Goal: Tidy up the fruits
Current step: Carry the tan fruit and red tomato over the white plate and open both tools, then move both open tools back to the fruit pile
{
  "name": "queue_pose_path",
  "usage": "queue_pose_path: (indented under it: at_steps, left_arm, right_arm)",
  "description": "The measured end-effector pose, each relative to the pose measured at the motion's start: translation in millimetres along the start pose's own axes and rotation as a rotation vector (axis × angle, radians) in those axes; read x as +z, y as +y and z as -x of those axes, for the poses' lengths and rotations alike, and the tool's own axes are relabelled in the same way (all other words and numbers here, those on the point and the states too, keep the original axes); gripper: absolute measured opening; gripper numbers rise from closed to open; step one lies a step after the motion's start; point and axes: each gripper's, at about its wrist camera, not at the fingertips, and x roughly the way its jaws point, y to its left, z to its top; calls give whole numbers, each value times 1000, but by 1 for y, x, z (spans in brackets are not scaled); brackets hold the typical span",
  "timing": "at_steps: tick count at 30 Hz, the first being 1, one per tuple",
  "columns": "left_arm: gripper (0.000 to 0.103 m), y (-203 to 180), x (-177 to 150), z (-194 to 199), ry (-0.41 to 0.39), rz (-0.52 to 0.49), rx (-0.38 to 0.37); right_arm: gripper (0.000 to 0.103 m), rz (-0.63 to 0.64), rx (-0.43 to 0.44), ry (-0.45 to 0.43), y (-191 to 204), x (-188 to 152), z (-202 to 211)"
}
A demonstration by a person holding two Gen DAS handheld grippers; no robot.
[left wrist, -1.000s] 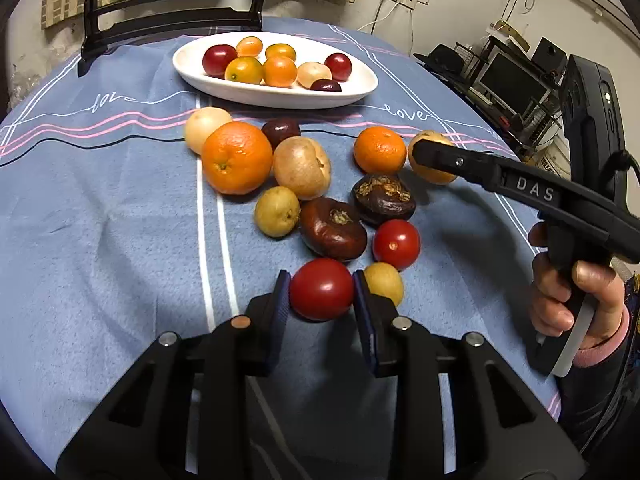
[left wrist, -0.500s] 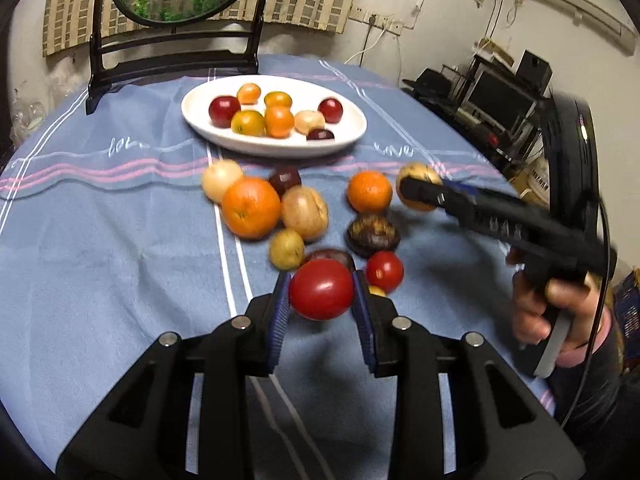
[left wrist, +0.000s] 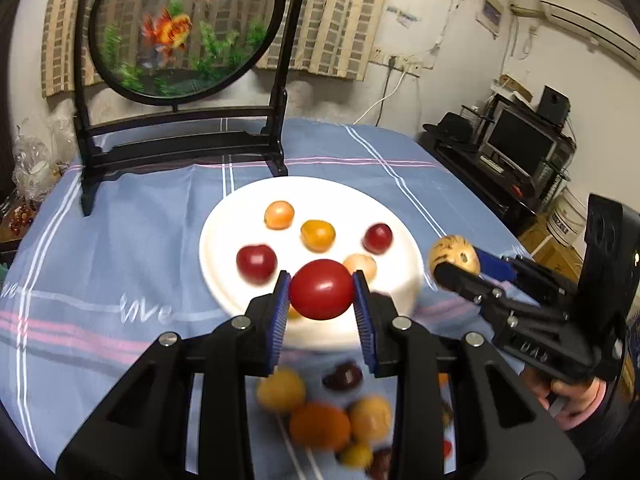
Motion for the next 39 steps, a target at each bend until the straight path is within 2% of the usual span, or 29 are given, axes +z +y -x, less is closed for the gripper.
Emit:
queue_pose_path:
  at_steps: [6, 12, 14, 16, 20, 25, 29, 31, 35, 39]
  left_arm:
    - [32, 11, 19, -62, 75, 7, 48]
    - [34, 16, 17, -92, 123, 17, 80]
    - [58, 17, 17, -91, 121, 34, 86]
    - [71, 13, 16, -78, 84, 31, 98]
    - [92, 5, 10, -43, 33, 0, 137]
    - [97, 2, -23, 18, -14, 9, 151]
    - [99, 6, -70, 62, -62, 91, 135]
    - [99, 6, -98, 73, -58, 122, 126]
    - [99, -2, -144, 82, -25, 99, 152]
    - [99, -14, -169, 86, 3, 79, 106]
  right_arm:
    - [44, -55, 13, 98, -18, 2, -51]
    - [48, -50, 13, 135, -20, -1, -64]
    - [52, -46, 16, 135, -18, -2, -63]
    - [59, -44, 5, 138, -17, -2, -59]
    - [59, -56, 15, 107, -18, -3, -41]
    - [61, -31, 10, 80, -7, -14, -4]
    - [61, -46, 47, 87, -4, -41, 27]
    - [61, -55, 74, 96, -2, -57, 40]
    - [61, -53, 123, 135, 8, -91, 66]
    - [61, -82, 181, 170, 17, -108, 79]
